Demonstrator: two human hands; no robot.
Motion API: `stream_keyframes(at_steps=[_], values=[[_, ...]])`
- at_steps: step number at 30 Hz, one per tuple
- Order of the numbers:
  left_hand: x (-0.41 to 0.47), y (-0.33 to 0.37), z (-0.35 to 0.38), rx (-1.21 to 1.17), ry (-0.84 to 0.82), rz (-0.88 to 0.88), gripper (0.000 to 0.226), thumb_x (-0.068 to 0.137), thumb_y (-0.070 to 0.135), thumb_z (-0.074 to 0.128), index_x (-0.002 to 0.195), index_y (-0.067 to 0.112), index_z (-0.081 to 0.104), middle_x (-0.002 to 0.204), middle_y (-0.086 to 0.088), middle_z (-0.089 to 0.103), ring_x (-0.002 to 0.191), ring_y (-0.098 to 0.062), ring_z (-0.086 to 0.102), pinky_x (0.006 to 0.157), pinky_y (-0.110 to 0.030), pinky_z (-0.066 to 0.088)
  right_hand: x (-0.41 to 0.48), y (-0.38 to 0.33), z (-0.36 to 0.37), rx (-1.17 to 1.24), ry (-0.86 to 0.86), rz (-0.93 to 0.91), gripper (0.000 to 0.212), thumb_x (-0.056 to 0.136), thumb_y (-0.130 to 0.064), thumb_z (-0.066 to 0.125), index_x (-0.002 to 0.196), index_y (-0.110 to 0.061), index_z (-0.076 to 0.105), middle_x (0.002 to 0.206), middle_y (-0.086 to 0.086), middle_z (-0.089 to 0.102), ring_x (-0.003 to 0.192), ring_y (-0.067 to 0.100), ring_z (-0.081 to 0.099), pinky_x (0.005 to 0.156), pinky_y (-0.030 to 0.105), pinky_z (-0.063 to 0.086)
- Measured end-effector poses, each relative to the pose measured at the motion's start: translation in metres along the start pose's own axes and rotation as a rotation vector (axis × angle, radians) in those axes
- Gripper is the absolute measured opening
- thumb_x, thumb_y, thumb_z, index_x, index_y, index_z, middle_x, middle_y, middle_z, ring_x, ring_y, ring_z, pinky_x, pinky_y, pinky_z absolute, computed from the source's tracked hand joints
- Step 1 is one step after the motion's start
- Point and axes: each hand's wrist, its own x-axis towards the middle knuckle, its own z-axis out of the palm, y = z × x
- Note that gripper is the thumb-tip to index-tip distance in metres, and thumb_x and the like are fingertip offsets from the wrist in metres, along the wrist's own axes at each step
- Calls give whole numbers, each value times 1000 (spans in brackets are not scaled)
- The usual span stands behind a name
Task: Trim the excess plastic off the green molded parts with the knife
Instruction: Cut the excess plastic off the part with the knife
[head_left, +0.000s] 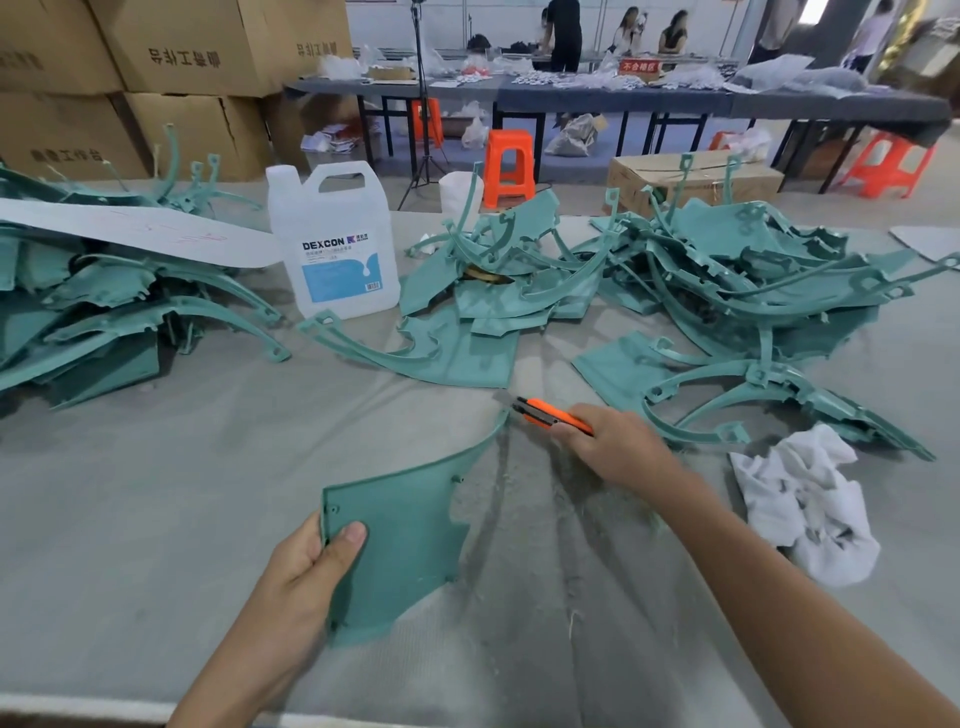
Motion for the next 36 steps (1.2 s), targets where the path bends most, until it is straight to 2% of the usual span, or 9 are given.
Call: stream_keyframes(at_steps=[5, 9, 14, 20, 26, 28, 31, 34, 36], values=[[-1, 0, 2, -19, 26, 8, 27, 90, 21, 54, 108, 20, 75, 114, -18, 73, 101, -35, 72, 76, -39, 62, -14, -19, -6, 33, 88, 31, 33, 103, -54, 43, 91, -25, 56, 73, -2, 61, 67, 19, 59, 64, 38, 50], [3, -1, 13, -3, 63, 24, 26, 92, 24, 55, 109, 19, 73, 116, -17, 72, 103, -37, 71, 86, -49, 58, -63, -54, -17, 263, 146, -106, 27, 100, -55, 49, 83, -34, 55, 60, -5, 59, 51, 9, 56, 47, 23, 39], [6, 0, 23, 22, 79, 34, 27, 94, 24, 54, 114, 18, 71, 117, -15, 73, 106, -37, 70, 95, -52, 51, -107, -84, -14, 260, 43, -281, 33, 94, -65, 43, 103, -37, 58, 65, -8, 62, 57, 9, 58, 50, 26, 43], [6, 2, 21, 4, 75, 11, 33, 91, 22, 54, 120, 9, 65, 117, -15, 73, 105, -36, 70, 88, -48, 58, -45, -44, -22, 97, 40, -89, 30, 101, -52, 49, 85, -30, 62, 61, -6, 59, 49, 5, 53, 45, 16, 36], [4, 3, 12, -43, 136, -49, 25, 93, 17, 58, 115, 10, 67, 113, -16, 74, 96, -30, 74, 72, -36, 62, -9, 5, -6, -64, 45, 129, 37, 101, -56, 44, 91, -26, 62, 77, -4, 64, 74, 19, 63, 67, 35, 54], [5, 2, 4, 147, 276, -25, 30, 96, 7, 62, 124, 17, 58, 123, -13, 68, 106, -29, 70, 86, -44, 58, -20, 10, 6, -4, 132, 133, 35, 100, -59, 44, 85, -30, 57, 72, -6, 61, 66, 14, 59, 55, 30, 44], [9, 9, -2, 778, 436, 180, 66, 90, 13, 73, 144, 24, 38, 144, -4, 46, 134, -26, 45, 114, -46, 35, -42, 6, 21, 201, 259, 137, 30, 99, -57, 47, 76, -38, 48, 60, -7, 58, 55, 4, 52, 48, 22, 32], [13, 21, 6, 1058, 229, 271, 68, 78, 63, 71, 136, 42, 44, 155, 6, 33, 146, -17, 25, 117, -39, 22, -62, -9, 30, 430, 352, 106, 24, 98, -58, 48, 83, -39, 53, 62, -10, 61, 50, 8, 55, 44, 21, 37], [22, 23, 15, 1213, 16, 123, 107, 59, 91, 57, 151, 46, 24, 164, 11, 6, 153, -10, 0, 121, -40, 11, -70, -20, 33, 456, 391, 86, 22, 98, -57, 49, 87, -38, 53, 67, -16, 61, 52, 9, 55, 45, 23, 36]])
